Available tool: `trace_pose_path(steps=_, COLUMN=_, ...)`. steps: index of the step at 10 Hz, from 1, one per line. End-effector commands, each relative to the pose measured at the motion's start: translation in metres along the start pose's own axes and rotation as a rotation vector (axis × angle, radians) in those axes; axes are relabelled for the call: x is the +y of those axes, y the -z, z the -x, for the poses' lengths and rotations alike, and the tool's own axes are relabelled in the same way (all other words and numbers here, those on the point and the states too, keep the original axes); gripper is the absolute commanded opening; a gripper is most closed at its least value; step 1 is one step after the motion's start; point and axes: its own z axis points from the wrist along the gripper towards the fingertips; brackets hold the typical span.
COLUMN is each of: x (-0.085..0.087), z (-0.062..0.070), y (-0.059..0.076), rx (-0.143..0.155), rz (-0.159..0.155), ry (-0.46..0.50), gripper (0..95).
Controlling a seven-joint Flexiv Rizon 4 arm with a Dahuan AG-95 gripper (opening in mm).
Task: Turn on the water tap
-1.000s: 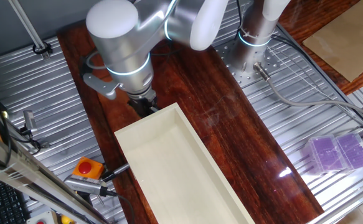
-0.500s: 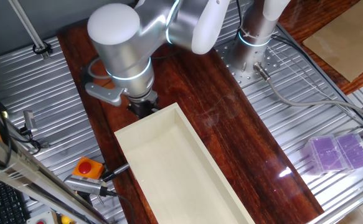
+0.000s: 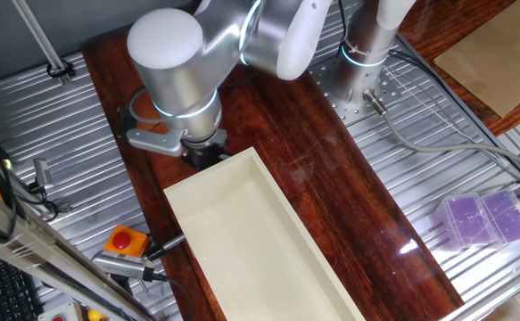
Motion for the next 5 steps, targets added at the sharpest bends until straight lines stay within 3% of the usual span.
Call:
trace_pose_path(steps=1, x=-0.0013, z=-0.0006, y=-0.0033, rx=0.0, rz=-0.005, ry=0.102, gripper=0.0)
trace_pose_path(steps=5, x=-0.0015, z=0.002, y=-0.0077, rx=-0.015, rz=-0.007, ry=0.145, gripper=0.0)
